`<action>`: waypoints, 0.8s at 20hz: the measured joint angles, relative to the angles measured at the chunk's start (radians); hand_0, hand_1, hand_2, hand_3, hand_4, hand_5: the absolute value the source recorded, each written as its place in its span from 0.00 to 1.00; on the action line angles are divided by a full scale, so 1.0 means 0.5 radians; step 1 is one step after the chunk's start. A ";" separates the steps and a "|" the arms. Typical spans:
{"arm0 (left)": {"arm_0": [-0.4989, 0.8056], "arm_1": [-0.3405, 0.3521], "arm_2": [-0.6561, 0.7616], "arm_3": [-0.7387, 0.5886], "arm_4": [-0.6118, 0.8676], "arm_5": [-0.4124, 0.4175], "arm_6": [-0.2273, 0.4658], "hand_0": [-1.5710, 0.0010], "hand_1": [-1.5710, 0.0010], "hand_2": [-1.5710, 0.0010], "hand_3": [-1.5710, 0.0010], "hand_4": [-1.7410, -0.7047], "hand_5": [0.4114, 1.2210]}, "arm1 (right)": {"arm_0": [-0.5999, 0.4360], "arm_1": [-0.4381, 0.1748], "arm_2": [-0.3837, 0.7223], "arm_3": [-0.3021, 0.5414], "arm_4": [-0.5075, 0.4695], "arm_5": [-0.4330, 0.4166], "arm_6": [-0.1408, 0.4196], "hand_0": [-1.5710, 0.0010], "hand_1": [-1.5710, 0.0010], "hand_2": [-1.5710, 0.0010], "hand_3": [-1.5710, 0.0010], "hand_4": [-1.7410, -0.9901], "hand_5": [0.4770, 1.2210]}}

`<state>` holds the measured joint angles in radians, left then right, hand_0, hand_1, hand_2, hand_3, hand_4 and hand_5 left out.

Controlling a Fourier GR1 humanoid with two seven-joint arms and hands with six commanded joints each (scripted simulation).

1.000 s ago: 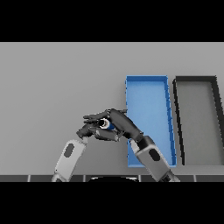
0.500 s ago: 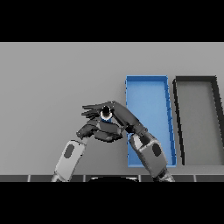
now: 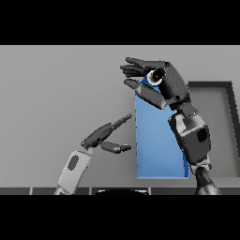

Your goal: Pick up the blue pipe and place it into the blue bin.

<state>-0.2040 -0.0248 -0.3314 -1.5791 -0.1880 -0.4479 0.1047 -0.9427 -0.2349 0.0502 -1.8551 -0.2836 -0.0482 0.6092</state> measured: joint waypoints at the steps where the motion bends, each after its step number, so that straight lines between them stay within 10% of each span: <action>1: 0.006 0.014 0.016 0.006 0.011 -0.005 -0.014 1.00 1.00 1.00 1.00 0.82 0.01 | 0.026 -0.086 -0.041 0.031 -0.025 -0.047 0.001 0.00 0.00 0.00 0.00 0.00 1.00; 7: 0.006 0.051 0.018 -0.009 0.005 -0.012 -0.083 1.00 1.00 1.00 1.00 0.84 0.00 | 0.371 -0.397 -0.232 0.084 -0.076 -0.063 0.001 0.00 0.00 0.00 0.00 0.00 1.00; 16: 0.027 0.013 -0.005 0.010 0.003 0.006 -0.029 1.00 1.00 1.00 1.00 0.83 0.02 | 1.300 -0.481 -0.129 -0.213 -0.153 -0.340 0.001 0.00 0.00 0.00 0.00 0.00 1.00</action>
<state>-0.1903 -0.0181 -0.3340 -1.5742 -0.1867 -0.4449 0.0902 -0.2924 -0.4755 -0.0144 -1.9615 -0.3599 -0.2183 0.6097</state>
